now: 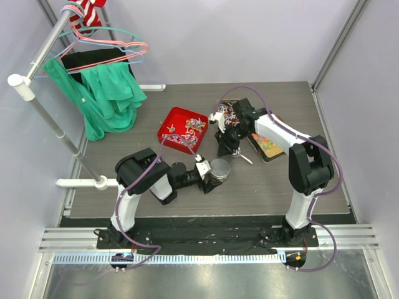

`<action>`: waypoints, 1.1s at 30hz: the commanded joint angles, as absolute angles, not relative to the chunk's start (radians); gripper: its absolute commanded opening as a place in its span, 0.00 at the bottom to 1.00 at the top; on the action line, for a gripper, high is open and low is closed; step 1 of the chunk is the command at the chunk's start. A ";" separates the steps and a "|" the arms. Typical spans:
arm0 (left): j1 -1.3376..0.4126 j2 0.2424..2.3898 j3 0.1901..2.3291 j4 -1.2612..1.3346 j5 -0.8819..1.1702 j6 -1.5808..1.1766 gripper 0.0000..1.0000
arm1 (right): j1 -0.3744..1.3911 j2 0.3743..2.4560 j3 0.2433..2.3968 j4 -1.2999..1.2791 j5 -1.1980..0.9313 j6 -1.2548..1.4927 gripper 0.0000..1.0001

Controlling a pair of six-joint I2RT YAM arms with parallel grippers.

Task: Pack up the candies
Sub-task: Screw the bottle lid onto the packing bottle.

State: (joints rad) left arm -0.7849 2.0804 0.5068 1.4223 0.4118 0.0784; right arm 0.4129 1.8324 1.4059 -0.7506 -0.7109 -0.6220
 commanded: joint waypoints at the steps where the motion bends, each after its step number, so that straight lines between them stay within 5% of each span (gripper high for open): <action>1: -0.776 2.115 0.499 1.548 0.382 0.120 0.23 | 0.446 1.848 1.456 -0.749 -0.776 -0.620 0.36; 20: -0.776 2.112 0.499 1.548 0.380 0.123 0.23 | 0.463 1.894 1.407 -0.741 -0.769 -0.632 0.37; 33: -0.776 2.109 0.499 1.548 0.368 0.123 0.22 | 0.434 1.827 1.321 -0.788 -0.729 -0.652 0.23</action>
State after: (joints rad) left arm -0.7853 2.0804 0.5068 1.4216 0.4145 0.0746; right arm 0.4484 1.8763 1.3605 -0.7055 -0.7509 -0.6304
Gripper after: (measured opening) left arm 0.794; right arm 0.252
